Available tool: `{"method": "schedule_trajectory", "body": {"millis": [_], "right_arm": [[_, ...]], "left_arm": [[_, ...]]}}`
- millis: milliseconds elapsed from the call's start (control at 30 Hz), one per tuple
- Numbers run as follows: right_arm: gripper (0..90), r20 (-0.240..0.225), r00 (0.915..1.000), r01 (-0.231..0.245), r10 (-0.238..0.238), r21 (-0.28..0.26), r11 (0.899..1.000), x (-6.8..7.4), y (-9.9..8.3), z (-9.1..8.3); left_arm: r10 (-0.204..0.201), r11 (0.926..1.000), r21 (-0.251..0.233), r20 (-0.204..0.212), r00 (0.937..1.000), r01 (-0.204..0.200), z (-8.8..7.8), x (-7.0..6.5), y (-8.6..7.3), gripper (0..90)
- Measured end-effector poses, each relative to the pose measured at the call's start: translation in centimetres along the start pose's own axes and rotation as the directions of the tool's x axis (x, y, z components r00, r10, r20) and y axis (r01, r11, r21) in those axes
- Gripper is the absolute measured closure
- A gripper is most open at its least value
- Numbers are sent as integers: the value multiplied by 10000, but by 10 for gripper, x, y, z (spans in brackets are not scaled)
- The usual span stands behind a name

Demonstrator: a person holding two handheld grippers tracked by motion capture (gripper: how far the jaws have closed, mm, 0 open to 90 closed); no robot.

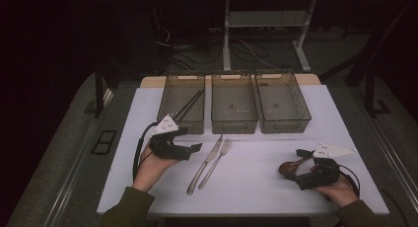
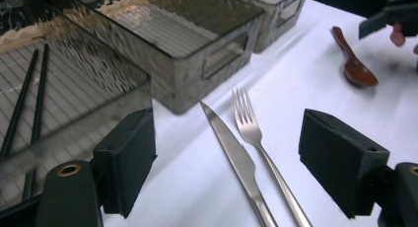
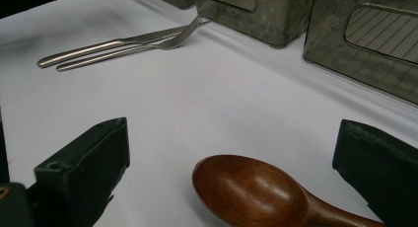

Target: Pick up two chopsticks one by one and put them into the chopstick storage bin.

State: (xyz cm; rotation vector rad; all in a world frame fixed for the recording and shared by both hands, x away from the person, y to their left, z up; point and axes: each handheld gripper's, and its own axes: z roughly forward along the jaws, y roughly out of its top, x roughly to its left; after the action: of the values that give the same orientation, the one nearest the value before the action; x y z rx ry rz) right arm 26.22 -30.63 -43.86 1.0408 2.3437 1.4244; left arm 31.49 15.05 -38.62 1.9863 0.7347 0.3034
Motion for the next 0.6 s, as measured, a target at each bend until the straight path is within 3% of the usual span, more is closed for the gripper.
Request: {"method": "schedule_trajectory", "body": {"millis": [367, 600], "right_arm": [[4, 10, 10000, -8, 8, -2, 10000, 0, 0, 0], [3, -2, 10000, 3, -3, -3, 10000, 0, 0, 0]], "left_arm": [[131, 9992, -368, 213, 9997, -123, -10, -11, -31, 151], [347, 9990, -306, 223, 9991, -340, -12, -16, -50, 90]]}}
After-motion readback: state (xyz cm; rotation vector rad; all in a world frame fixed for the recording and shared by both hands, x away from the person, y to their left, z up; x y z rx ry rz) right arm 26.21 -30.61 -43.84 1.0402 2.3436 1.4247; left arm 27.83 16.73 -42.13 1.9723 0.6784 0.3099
